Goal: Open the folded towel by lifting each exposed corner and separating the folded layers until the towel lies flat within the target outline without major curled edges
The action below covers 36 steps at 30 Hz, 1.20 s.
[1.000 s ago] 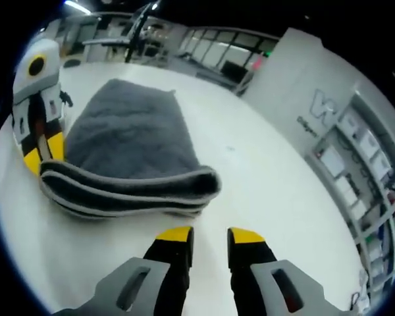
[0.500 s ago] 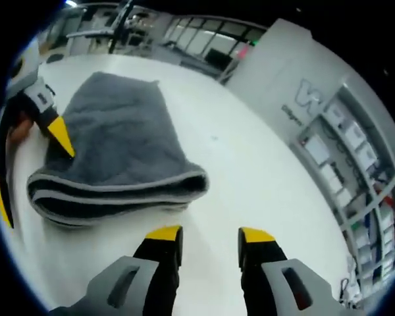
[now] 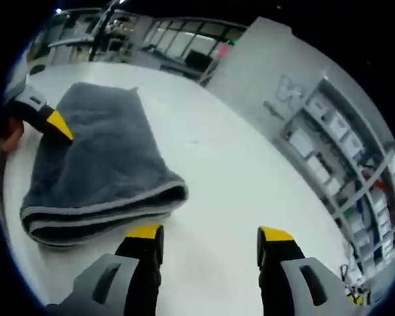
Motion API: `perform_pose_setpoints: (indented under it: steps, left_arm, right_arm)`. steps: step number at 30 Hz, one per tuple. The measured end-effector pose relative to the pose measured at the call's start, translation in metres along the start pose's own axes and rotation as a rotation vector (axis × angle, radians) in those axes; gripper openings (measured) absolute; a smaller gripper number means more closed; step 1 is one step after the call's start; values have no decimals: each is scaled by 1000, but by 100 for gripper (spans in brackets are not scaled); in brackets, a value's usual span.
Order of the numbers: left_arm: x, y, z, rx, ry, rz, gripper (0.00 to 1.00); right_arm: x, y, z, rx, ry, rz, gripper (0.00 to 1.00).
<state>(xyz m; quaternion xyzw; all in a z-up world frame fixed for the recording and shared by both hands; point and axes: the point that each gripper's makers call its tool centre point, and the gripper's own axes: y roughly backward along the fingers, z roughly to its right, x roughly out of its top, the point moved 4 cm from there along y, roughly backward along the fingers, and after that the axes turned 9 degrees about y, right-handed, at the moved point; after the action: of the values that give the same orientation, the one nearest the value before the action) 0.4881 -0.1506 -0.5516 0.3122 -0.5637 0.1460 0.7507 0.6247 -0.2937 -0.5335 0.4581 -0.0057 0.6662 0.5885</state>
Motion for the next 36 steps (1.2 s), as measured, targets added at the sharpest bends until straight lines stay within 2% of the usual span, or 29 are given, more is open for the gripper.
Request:
perform_pose_setpoints:
  steps: [3,4,6,10,11,14,18,22,27,33,36]
  left_arm:
    - [4,7,-10,15,-6,6,100]
    - [5,9,-13,20,-6,6,100]
    - [7,15,-23,37,1,5,100]
    - [12,32,-42,70,-5,15,100]
    - [14,39,-49,75,2,24,100]
    - [20,54,-66,100,14,40,100]
    - [26,73,-86,101,11,50,100]
    - [26,96,-113,111,66,37,100]
    - [22,122,-144,167,110,35,100]
    - [15,149,-165,182,144,44,100]
    - [9,159,-171,189,136,20,100]
  right_arm:
    - [-3,0,3,-31,-85,5,74]
    - [-5,0,4,-42,-96,-10,85]
    - [-10,1,8,-70,-132,-28,100]
    - [-14,12,11,-75,-207,-37,100]
    - [-14,17,12,-86,-245,-29,100]
    - [-12,27,13,-104,-272,2,100]
    - [-8,41,8,-126,-312,48,100]
    - [-3,55,-1,-130,-366,89,100]
    - [0,75,-13,-138,-417,123,99]
    - [-2,93,-25,-169,-448,144,99]
    - [-1,108,-37,-182,-459,149,99]
